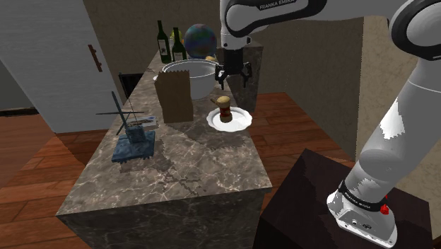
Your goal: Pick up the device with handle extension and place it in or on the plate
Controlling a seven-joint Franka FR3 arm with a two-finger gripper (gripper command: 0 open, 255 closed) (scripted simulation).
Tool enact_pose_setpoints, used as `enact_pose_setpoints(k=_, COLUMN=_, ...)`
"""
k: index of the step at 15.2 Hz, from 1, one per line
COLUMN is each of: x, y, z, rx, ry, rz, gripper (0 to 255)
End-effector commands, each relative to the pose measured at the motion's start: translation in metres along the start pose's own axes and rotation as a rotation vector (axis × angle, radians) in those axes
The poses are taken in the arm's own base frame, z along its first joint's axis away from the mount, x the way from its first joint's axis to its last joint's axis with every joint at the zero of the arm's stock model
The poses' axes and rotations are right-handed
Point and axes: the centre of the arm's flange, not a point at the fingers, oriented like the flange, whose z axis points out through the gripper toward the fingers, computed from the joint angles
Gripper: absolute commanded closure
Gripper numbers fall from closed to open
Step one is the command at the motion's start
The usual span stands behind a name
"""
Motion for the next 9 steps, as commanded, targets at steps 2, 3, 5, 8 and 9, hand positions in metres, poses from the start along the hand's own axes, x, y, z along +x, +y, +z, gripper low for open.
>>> enact_pose_setpoints(k=2, x=-0.001, y=0.001, z=-0.035, rx=-0.001, ry=-0.001, rz=0.0, gripper=0)
enact_pose_setpoints(k=3, x=-0.001, y=0.001, z=-0.035, rx=-0.001, ry=-0.001, rz=0.0, gripper=0)
enact_pose_setpoints(k=5, x=-0.001, y=0.001, z=-0.035, rx=-0.001, ry=-0.001, rz=0.0, gripper=0)
enact_pose_setpoints(k=8, x=-0.001, y=0.001, z=-0.035, rx=-0.001, ry=-0.001, rz=0.0, gripper=0)
enact_pose_setpoints(k=9, x=-0.001, y=0.001, z=-0.035, rx=-0.001, ry=-0.001, rz=0.0, gripper=0)
